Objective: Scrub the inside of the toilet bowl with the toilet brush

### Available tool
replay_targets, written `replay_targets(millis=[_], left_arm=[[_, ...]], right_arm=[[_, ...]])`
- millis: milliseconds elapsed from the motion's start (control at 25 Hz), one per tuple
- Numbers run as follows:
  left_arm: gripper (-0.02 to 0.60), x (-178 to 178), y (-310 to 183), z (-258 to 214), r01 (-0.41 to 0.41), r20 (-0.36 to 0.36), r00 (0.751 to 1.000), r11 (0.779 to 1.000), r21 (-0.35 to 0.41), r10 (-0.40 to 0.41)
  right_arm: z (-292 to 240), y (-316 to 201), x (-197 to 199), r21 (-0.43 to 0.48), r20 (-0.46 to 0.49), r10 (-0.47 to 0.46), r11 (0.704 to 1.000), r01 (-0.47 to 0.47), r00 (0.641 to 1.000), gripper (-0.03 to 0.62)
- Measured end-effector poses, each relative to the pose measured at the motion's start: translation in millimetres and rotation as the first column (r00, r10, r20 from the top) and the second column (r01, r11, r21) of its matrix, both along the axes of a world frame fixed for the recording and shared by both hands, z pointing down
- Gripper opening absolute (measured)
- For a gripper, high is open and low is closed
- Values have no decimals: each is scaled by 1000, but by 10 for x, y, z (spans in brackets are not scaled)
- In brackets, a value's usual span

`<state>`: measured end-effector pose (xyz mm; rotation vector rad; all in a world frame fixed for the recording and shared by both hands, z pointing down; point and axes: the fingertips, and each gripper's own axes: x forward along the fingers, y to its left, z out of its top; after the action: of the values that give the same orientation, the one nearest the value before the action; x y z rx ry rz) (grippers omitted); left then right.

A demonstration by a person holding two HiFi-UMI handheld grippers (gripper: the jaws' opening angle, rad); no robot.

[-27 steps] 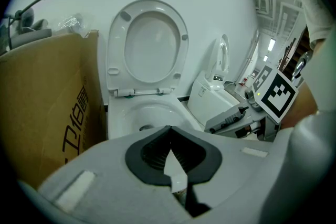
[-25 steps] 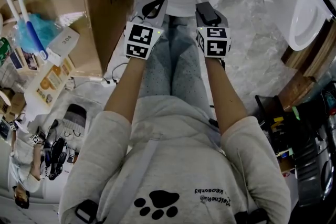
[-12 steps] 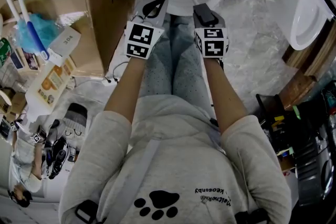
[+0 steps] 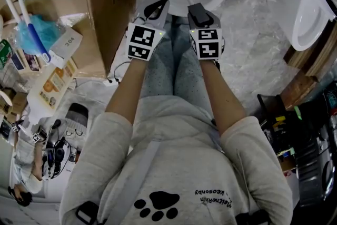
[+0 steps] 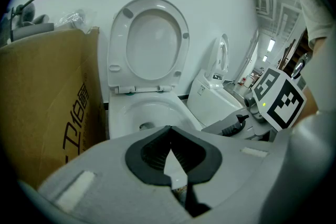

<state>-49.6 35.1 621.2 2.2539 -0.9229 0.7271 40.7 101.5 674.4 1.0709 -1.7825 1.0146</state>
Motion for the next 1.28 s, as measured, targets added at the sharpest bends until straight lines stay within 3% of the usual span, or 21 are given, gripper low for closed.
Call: replay_targets(millis=[1280], left_arm=[[-2, 0, -482, 108, 6, -3, 1000, 1000, -28, -6]], right_arm=[[26, -739, -198, 8, 32, 13, 1000, -13, 999, 153]])
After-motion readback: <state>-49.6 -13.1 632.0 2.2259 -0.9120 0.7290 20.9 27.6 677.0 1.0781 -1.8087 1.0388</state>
